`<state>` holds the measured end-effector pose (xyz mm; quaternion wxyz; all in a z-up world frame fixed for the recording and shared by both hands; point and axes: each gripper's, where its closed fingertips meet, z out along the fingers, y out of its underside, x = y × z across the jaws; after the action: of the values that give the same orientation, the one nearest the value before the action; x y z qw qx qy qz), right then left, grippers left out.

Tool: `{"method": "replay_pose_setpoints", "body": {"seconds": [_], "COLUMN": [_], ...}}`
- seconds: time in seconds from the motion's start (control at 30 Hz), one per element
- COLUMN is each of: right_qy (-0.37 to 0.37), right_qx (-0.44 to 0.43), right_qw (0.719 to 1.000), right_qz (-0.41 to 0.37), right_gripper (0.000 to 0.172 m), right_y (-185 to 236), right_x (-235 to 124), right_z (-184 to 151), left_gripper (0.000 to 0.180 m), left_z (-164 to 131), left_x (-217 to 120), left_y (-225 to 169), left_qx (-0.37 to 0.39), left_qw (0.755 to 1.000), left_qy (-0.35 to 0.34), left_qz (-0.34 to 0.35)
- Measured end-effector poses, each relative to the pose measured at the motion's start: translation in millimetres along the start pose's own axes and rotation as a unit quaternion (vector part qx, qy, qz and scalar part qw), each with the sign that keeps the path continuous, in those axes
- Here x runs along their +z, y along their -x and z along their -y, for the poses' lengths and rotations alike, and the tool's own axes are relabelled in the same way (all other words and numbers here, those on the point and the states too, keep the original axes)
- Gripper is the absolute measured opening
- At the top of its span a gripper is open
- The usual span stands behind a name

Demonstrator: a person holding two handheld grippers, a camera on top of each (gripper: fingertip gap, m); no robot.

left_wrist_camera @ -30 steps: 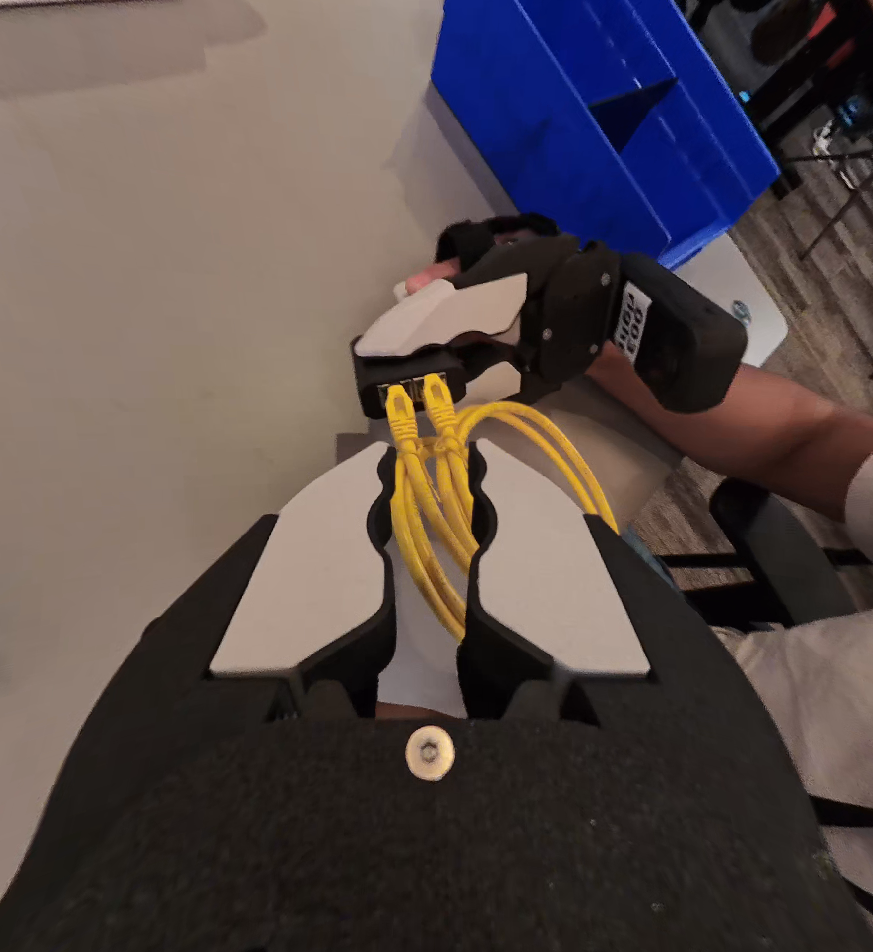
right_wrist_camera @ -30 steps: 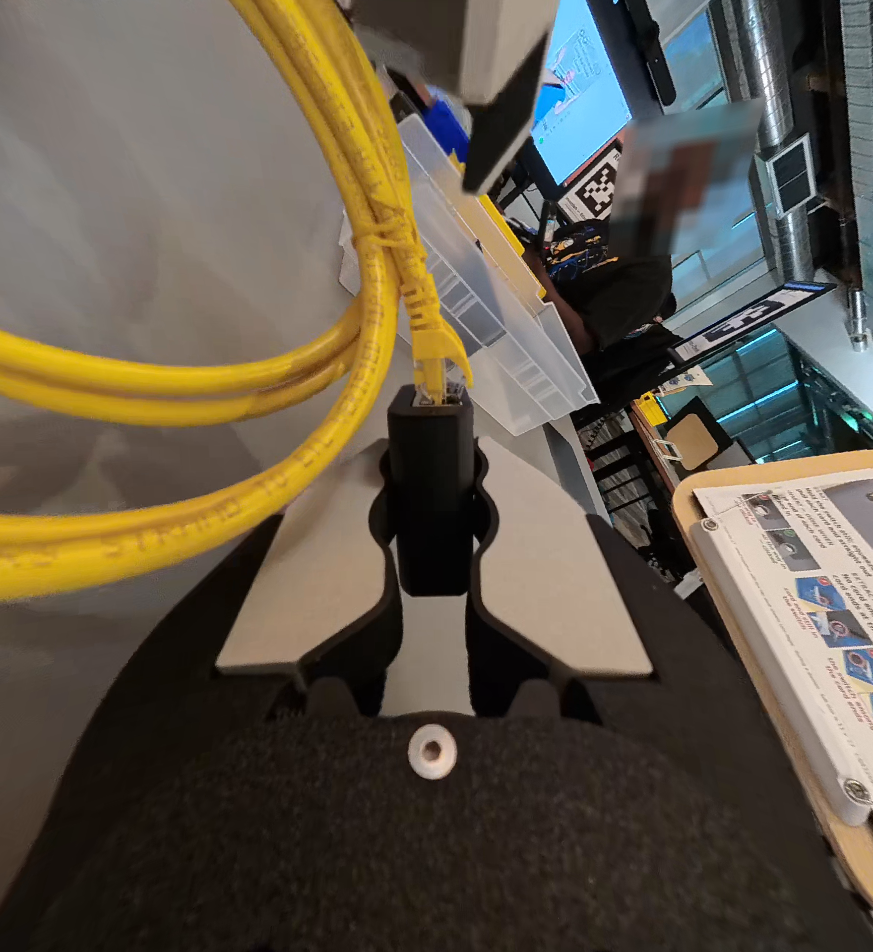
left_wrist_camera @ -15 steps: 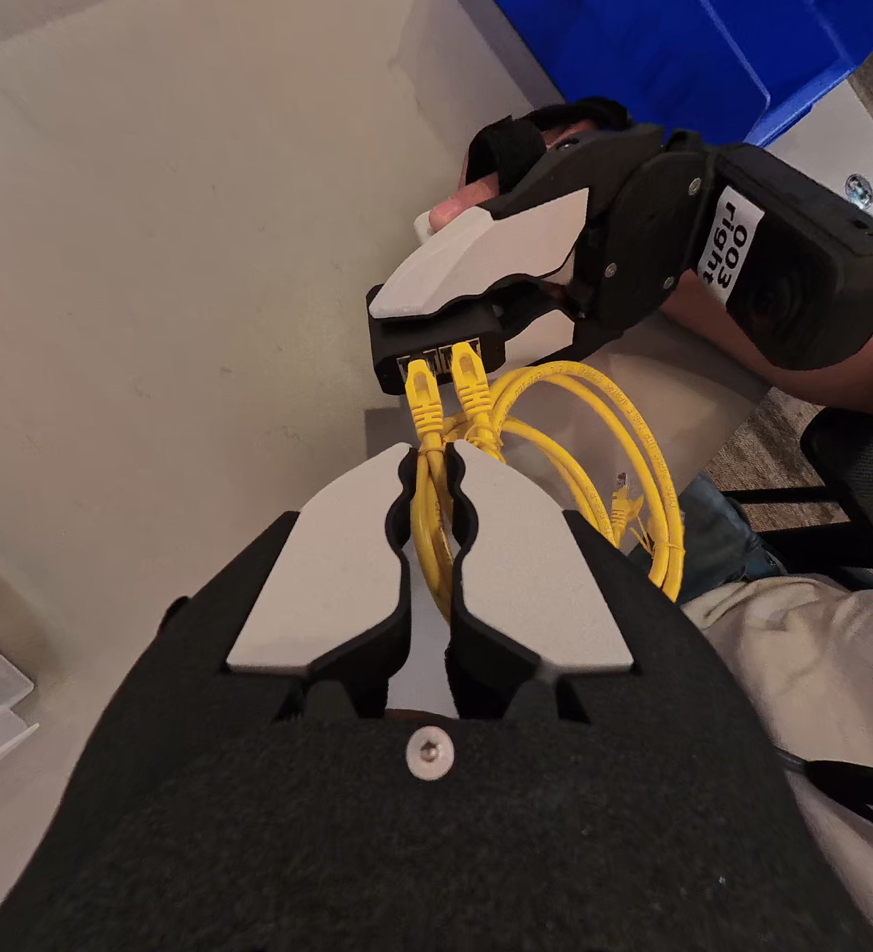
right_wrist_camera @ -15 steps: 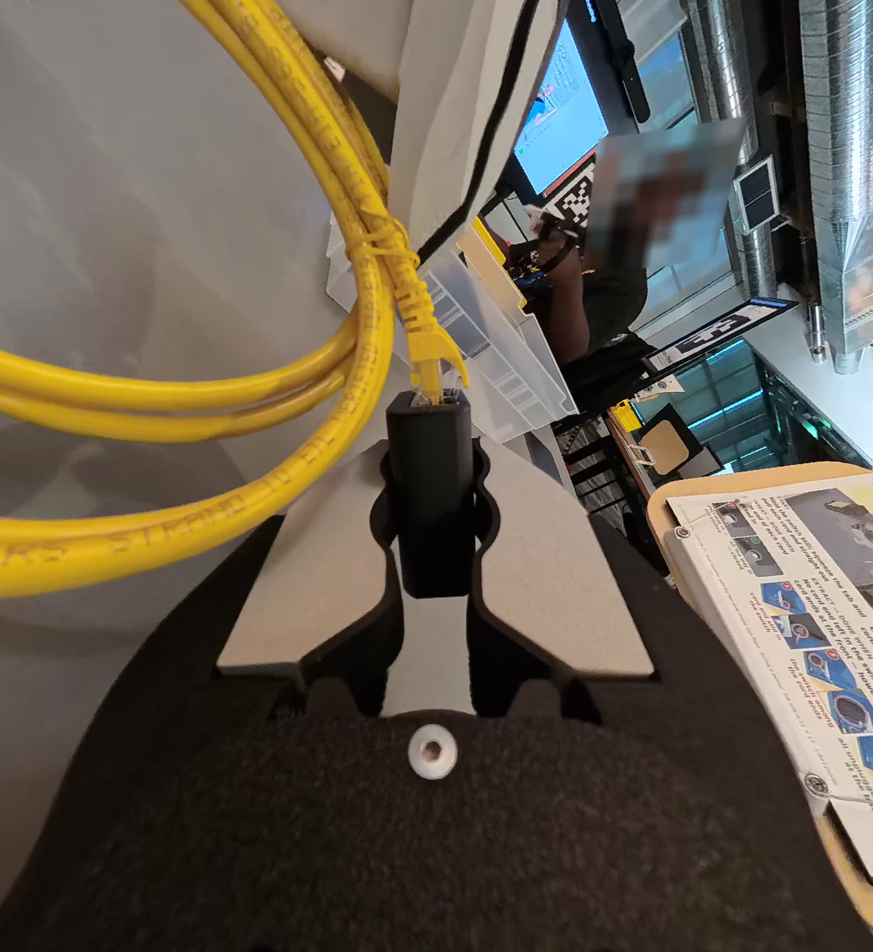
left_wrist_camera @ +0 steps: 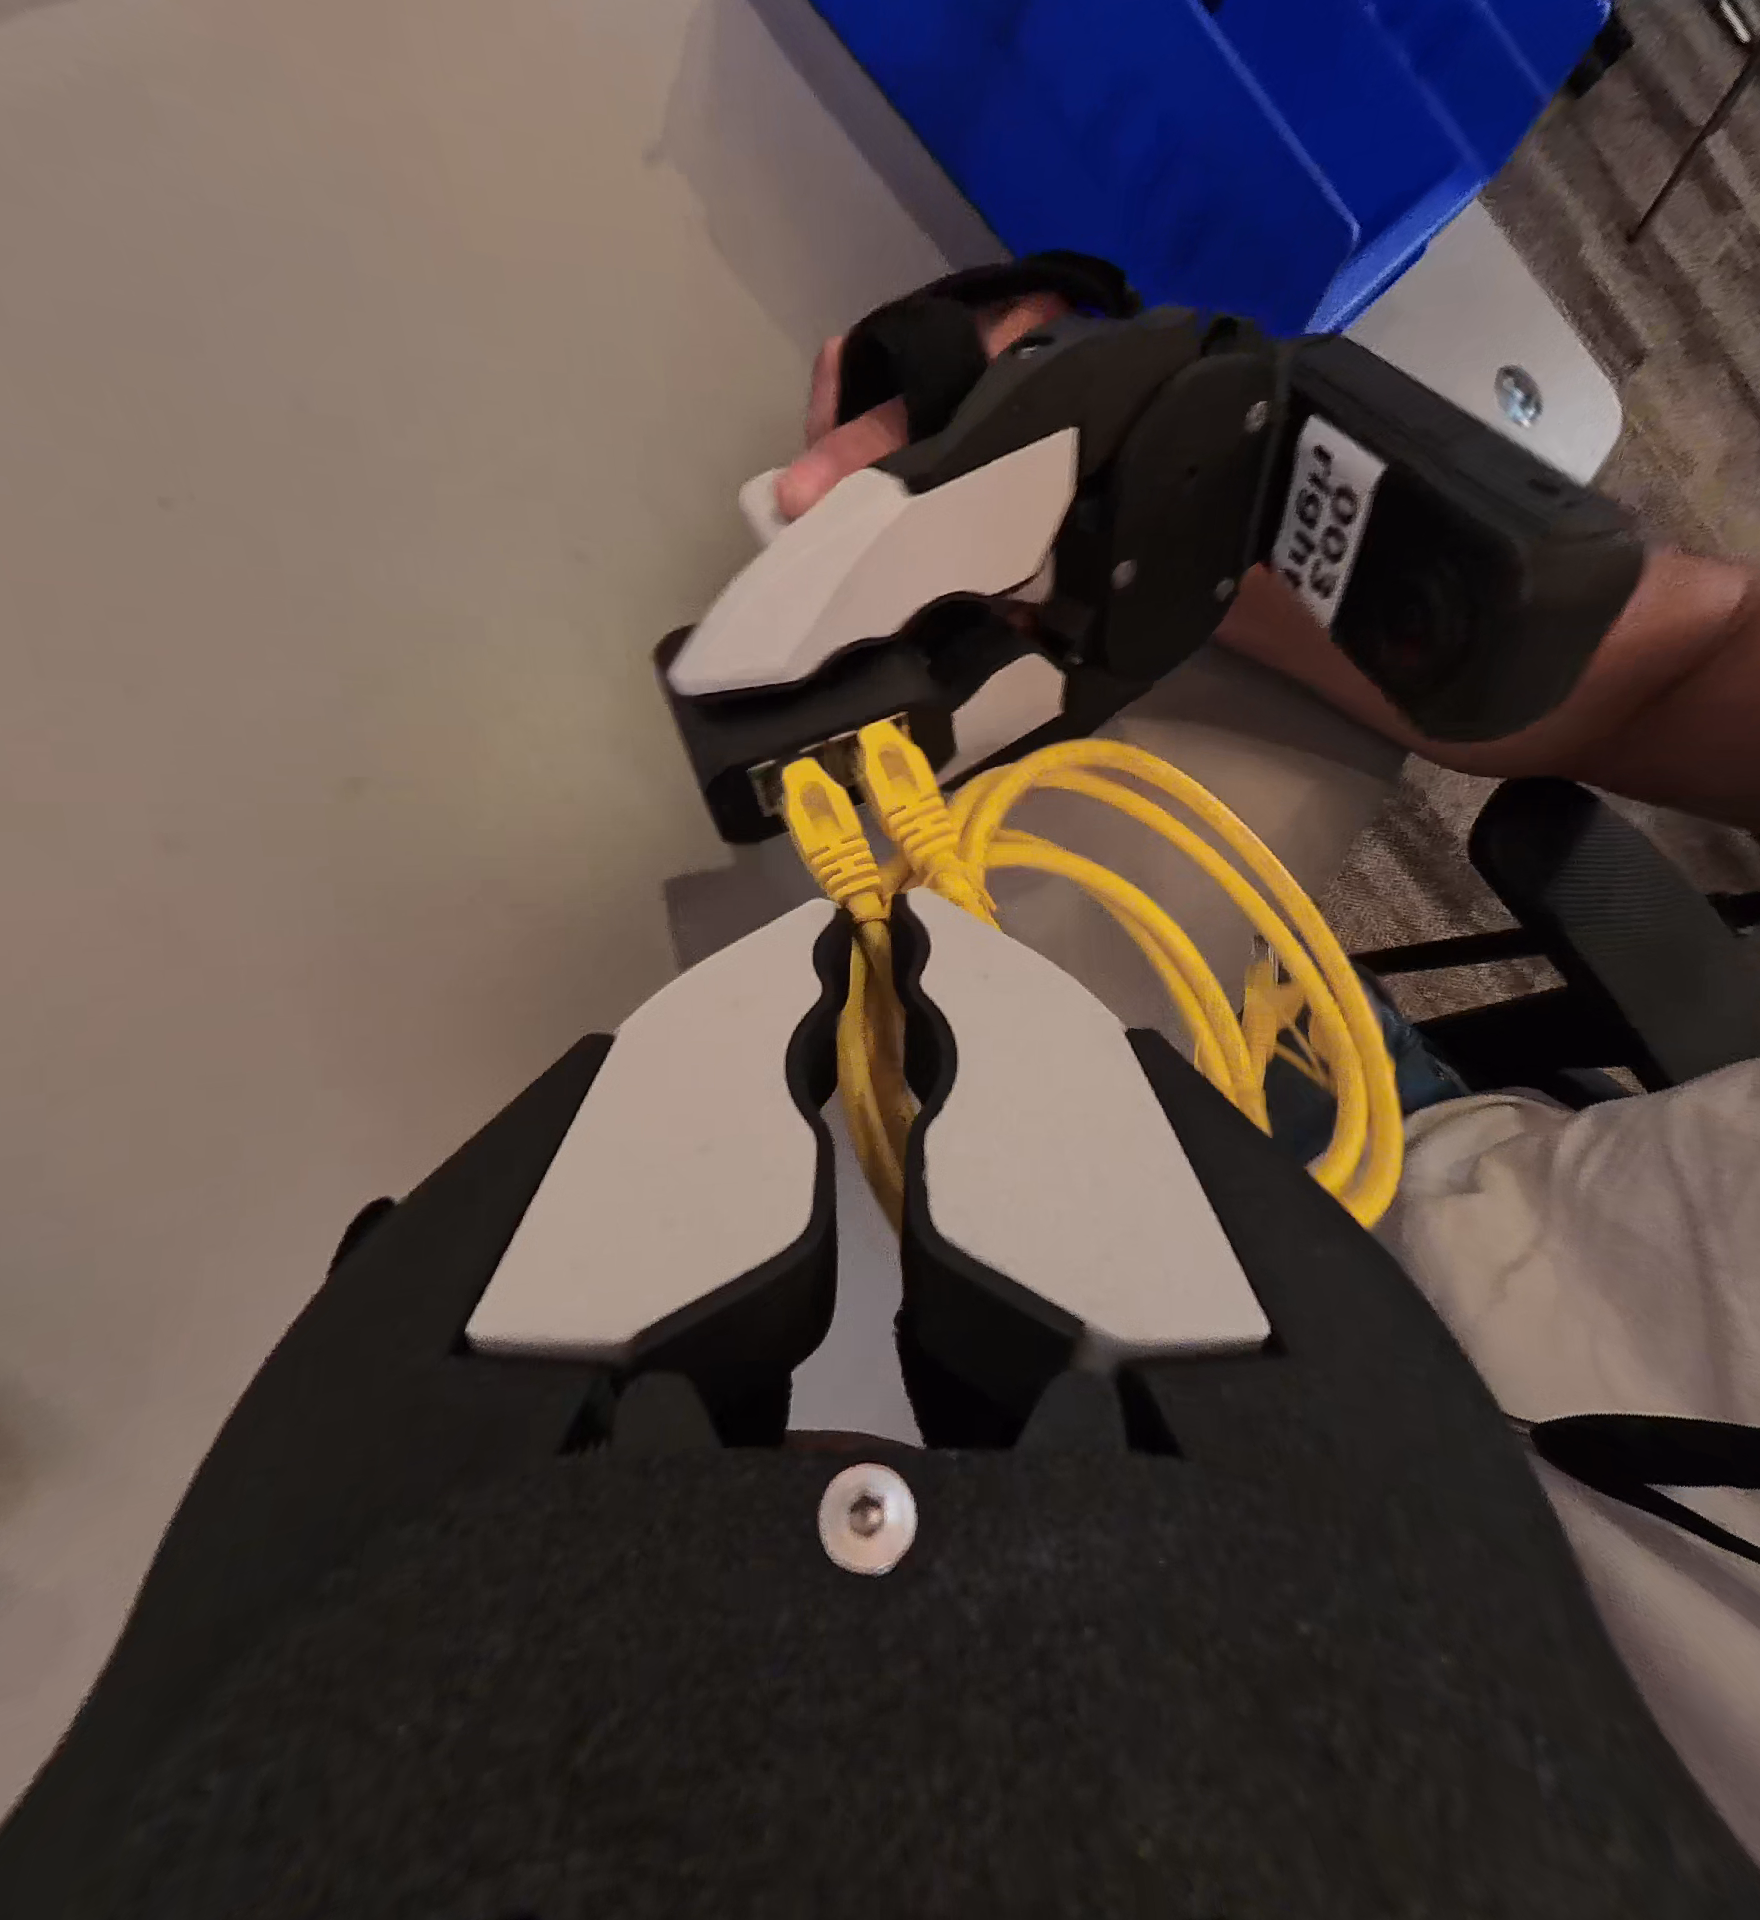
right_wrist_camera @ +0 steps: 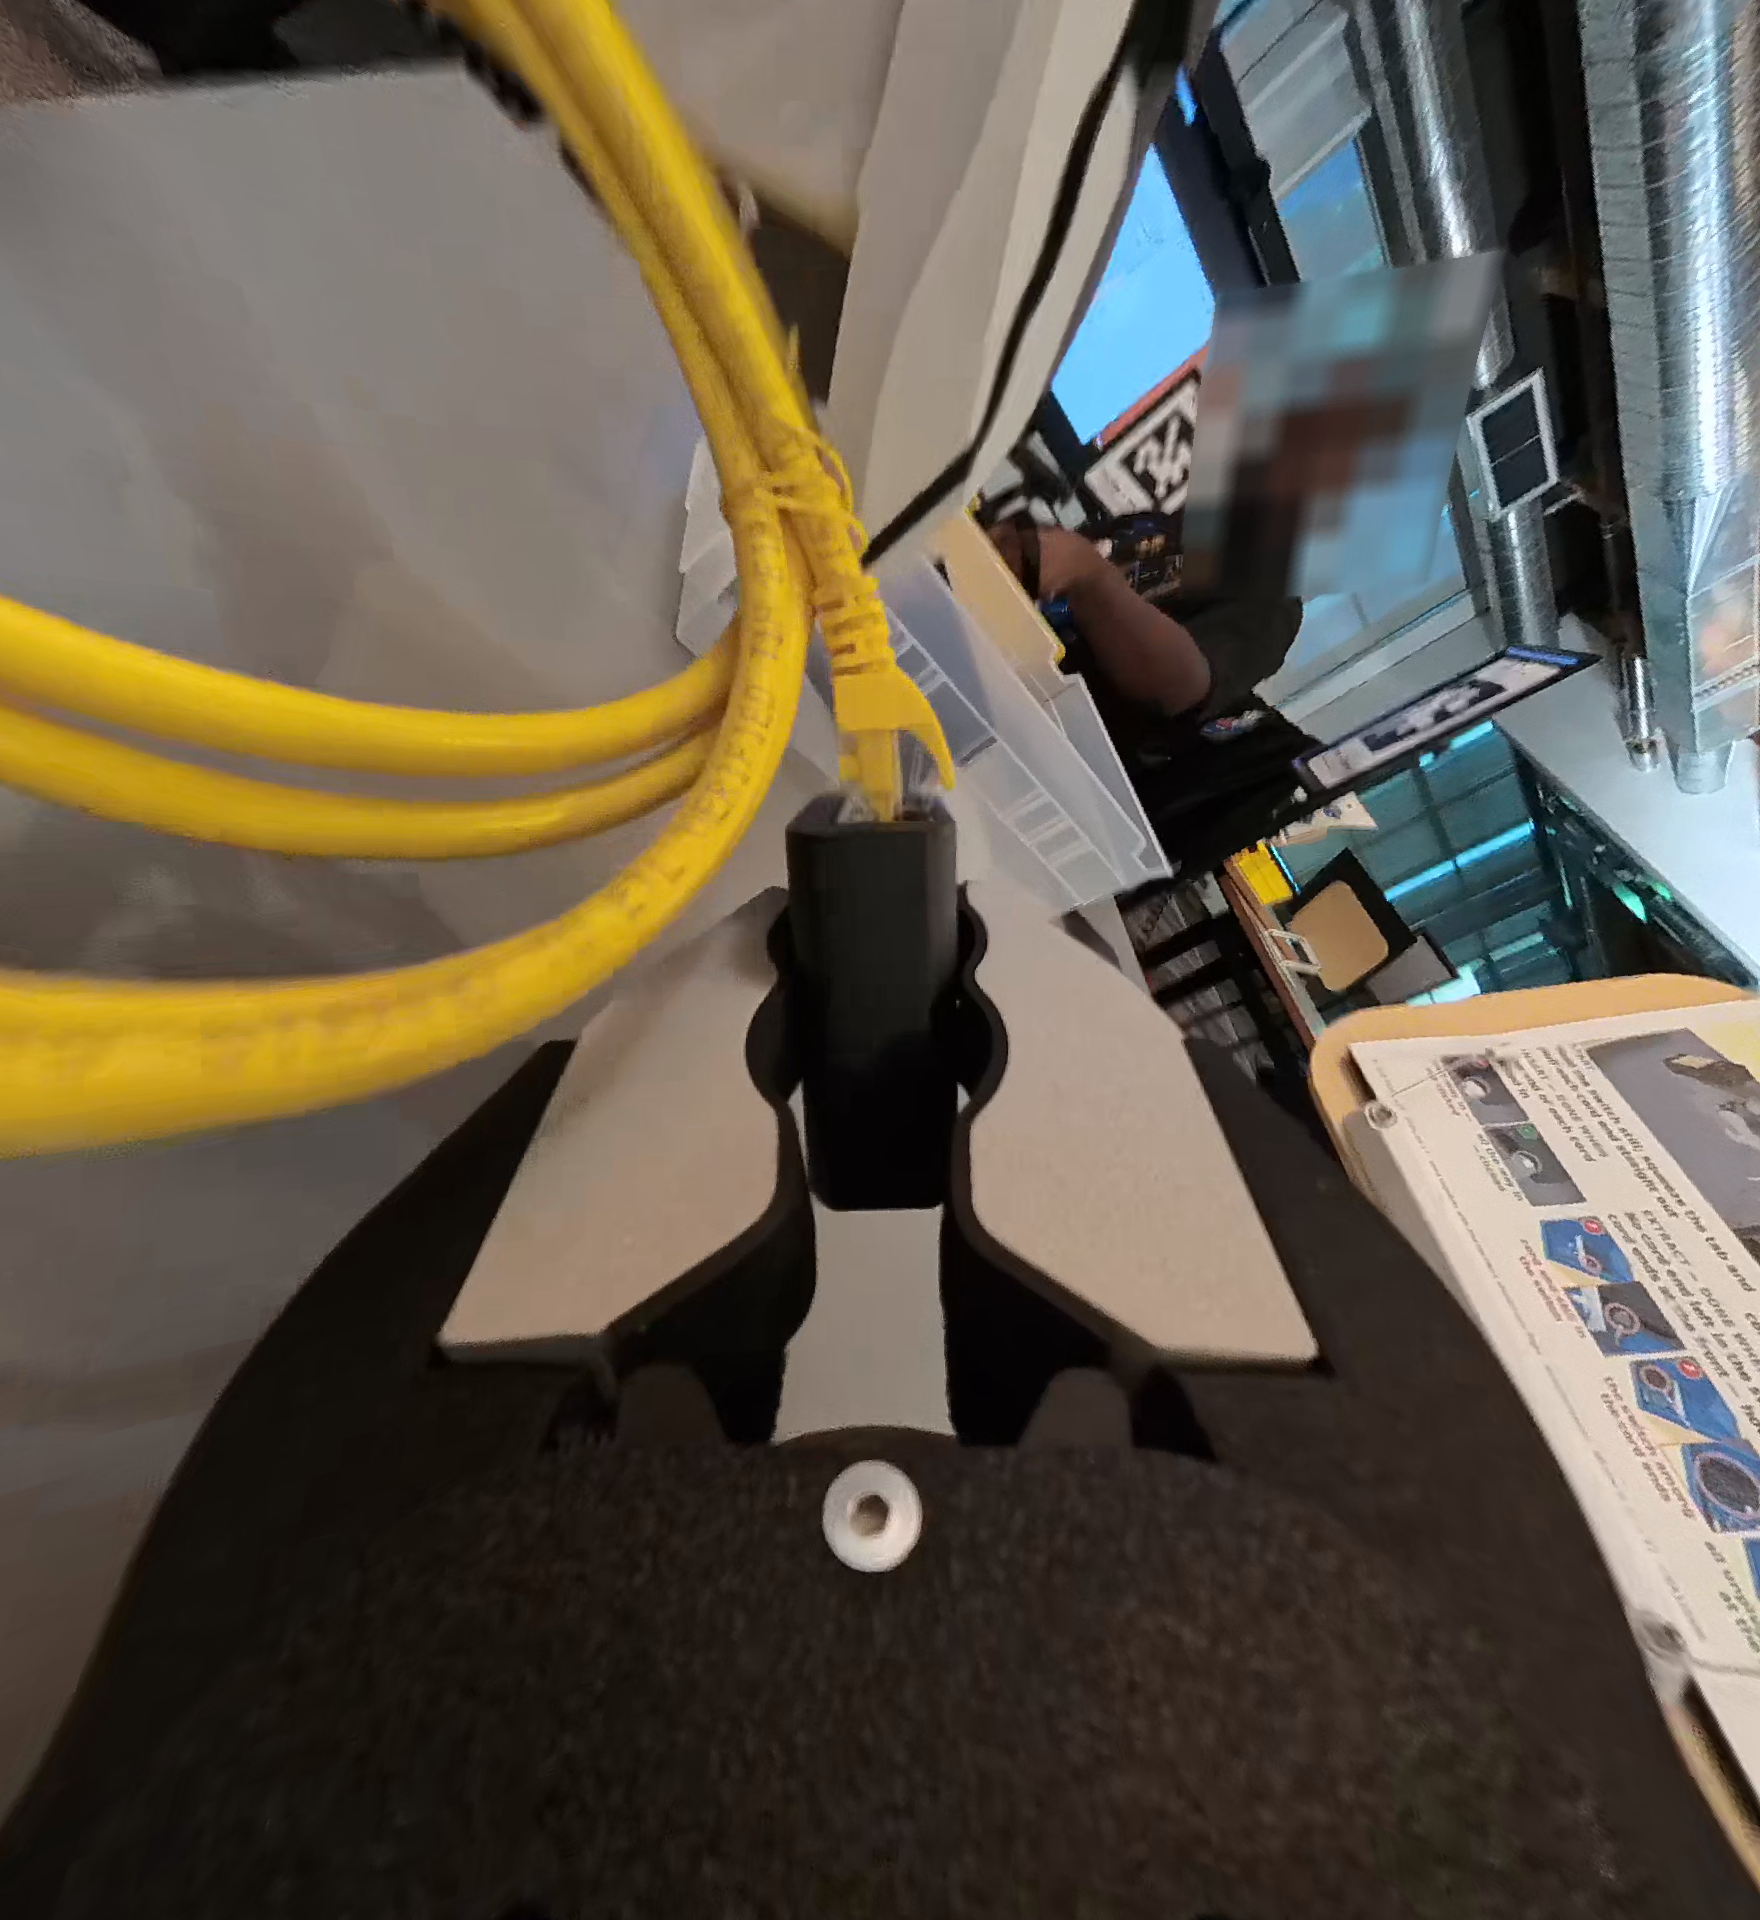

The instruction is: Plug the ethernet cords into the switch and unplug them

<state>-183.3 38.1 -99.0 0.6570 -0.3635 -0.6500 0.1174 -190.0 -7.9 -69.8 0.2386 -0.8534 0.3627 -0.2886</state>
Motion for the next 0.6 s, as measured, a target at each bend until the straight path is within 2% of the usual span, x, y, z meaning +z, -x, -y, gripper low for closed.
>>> {"method": "replay_pose_setpoints", "body": {"seconds": [0.1, 0.17, 0.2, 0.23, 0.27, 0.3, 0.33, 0.43, 0.47, 0.5, 0.53, 0.6], "right_qy": [0.052, 0.042, 0.037, -0.006, -0.012, 0.003, 0.026, 0.026, 0.027, 0.027, 0.021, 0.012], "right_qx": [-0.036, -0.038, -0.033, -0.038, -0.047, -0.059, -0.059, -0.018, -0.008, 0.000, 0.006, 0.017], "right_qw": [0.998, 0.998, 0.999, 0.999, 0.998, 0.998, 0.997, 0.999, 0.999, 1.000, 1.000, 1.000], "right_qz": [0.010, 0.016, 0.016, 0.023, 0.026, 0.036, 0.035, 0.024, 0.018, 0.013, 0.006, 0.003], "right_gripper": [0.024, 0.023, 0.024, 0.023, 0.024, 0.027, 0.024, 0.029, 0.028, 0.029, 0.024, 0.024], "right_y": [6.7, 11.2, 10.8, 14.3, 18.4, 24.2, 25.0, 15.2, 9.9, 5.0, 0.9, -2.0], "right_x": [5.3, 6.1, 6.0, 6.3, 9.8, 13.9, 15.7, 8.2, 6.3, 5.0, 3.2, 0.5], "right_z": [-15.3, -12.5, -9.1, 9.3, 20.8, 22.4, 15.2, -2.5, -5.7, -6.2, -2.8, 2.8], "left_gripper": [0.005, 0.000, 0.000, 0.000, 0.000, 0.000, 0.000, 0.000, 0.001, 0.010, 0.018, 0.025], "left_z": [-2.5, 2.8, 7.2, 8.9, 7.2, 7.3, 11.4, 26.4, 28.4, 27.1, 21.9, 4.6], "left_x": [10.9, 11.0, 8.8, 7.8, 9.8, 10.2, 5.6, -19.2, -26.1, -30.5, -31.2, -24.3], "left_y": [-19.8, -25.9, -14.5, 3.1, 5.4, -6.7, -11.4, -10.2, -8.7, -3.6, 3.0, 12.4], "left_qx": [0.017, 0.009, 0.012, 0.025, 0.017, 0.000, 0.004, 0.061, 0.080, 0.097, 0.111, 0.135], "left_qw": [0.999, 0.999, 1.000, 0.997, 0.998, 1.000, 0.999, 0.991, 0.987, 0.982, 0.979, 0.976], "left_qy": [0.014, 0.001, -0.013, -0.017, -0.011, -0.011, -0.025, -0.075, -0.094, -0.107, -0.112, -0.107], "left_qz": [-0.029, -0.038, 0.006, 0.065, 0.064, 0.022, 0.023, 0.089, 0.103, 0.120, 0.133, 0.129]}}
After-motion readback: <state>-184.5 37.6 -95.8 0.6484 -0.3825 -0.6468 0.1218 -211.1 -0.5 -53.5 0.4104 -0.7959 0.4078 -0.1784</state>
